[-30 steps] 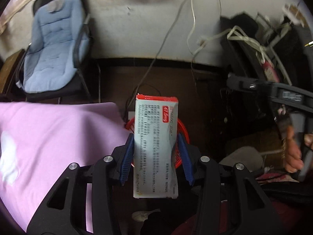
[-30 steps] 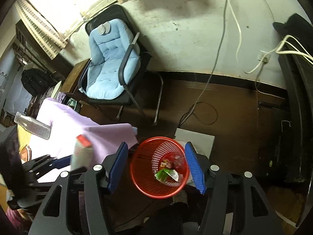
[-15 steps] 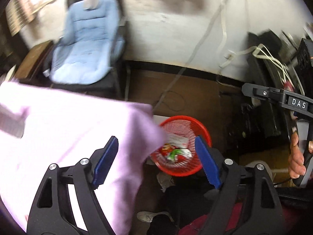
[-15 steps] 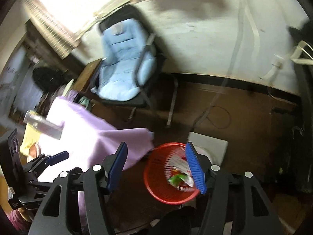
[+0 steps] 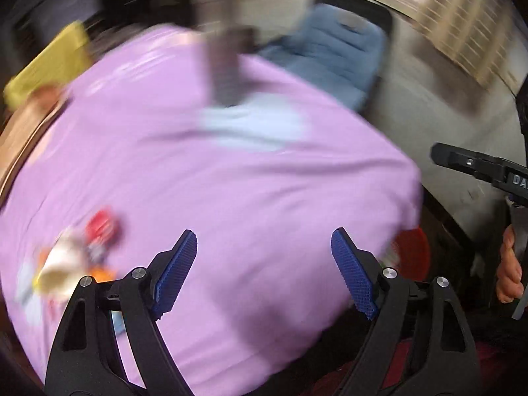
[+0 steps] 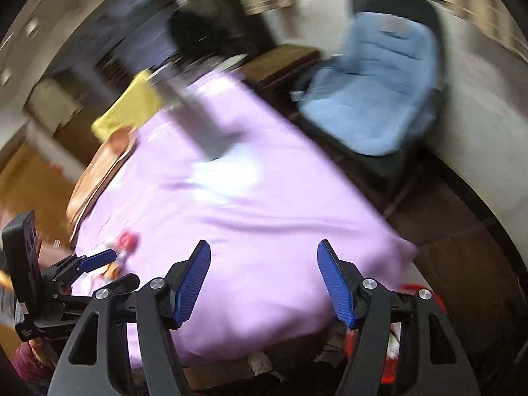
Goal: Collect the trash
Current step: 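Return both tools to the trash pile on the table, then grasp the white paper cup with the left tool while the right tool grasps the orange box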
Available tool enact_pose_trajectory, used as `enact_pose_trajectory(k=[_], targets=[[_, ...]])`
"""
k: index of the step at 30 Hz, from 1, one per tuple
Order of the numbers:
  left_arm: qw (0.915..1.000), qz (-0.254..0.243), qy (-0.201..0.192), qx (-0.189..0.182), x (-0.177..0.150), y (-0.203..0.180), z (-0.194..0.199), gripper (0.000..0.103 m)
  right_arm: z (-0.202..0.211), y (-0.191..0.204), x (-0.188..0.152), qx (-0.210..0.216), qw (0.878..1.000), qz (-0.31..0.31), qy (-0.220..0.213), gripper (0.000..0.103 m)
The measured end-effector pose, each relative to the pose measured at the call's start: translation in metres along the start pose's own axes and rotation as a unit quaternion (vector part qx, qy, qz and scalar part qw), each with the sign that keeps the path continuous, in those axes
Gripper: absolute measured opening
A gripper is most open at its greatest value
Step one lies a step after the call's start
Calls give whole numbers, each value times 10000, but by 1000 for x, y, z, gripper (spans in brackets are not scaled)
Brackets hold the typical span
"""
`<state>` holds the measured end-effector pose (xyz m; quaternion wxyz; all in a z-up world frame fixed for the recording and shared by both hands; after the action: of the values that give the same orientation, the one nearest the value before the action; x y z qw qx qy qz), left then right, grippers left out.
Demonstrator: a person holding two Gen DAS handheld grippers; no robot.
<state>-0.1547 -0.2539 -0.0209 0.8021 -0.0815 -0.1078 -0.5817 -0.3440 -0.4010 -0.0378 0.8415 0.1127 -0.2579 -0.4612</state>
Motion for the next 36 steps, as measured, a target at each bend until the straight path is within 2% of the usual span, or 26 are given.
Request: enact_pose_trajectory(k=[4,8,11,14,17,20,23,27,33,35,36], targets=[[9949,995,-11,141,-35,70,13,83,-23,68,11,184,9970,707,239,67],[9813,1913,-13,216,-68,137,22,85,-33,120,7,229,9916,1223,357,72],[9715,2360,-77,203,-78,177,28,86,-38,142,5,161,9895,1379,392,74],[9694,2443,-152,182,-71,201,31,87,-35,149,-3,40,9907,1315,343,76],[9715,2360,-133,187,-52,216,24,89,-32,143,-7,-102,9939,1066,266,76],[9753,2207,37,99,-26,224,2,89,-24,125,-13,-270,9971,698,167,76],[9789,2004,318,249,-10,223,-20,89,-14,109,-19,-410,9986,326,89,77],[9771,2007,599,376,-7,231,-45,89,-6,95,-25,-602,9982,20,-9,77],[9727,2205,709,116,-18,242,-59,89,-9,95,-23,-702,9975,36,13,77],[9732,2219,599,26,-21,243,-56,85,-12,99,-20,-701,9975,115,49,77],[9740,2197,545,-16,-22,242,-53,79,-14,102,-17,-689,9974,185,76,77]])
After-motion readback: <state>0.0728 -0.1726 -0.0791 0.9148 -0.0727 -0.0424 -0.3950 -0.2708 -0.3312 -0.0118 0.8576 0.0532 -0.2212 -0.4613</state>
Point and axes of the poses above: each gripper's, at about its wrist camera, not at the fingertips, and z roughly against the way its jaws point, y to its left, x to its top, the point moved 1 cm from there along -z, roughly the way its jaws point, and after that the axes turned 14 degrees about y, right-handed, at the moved point
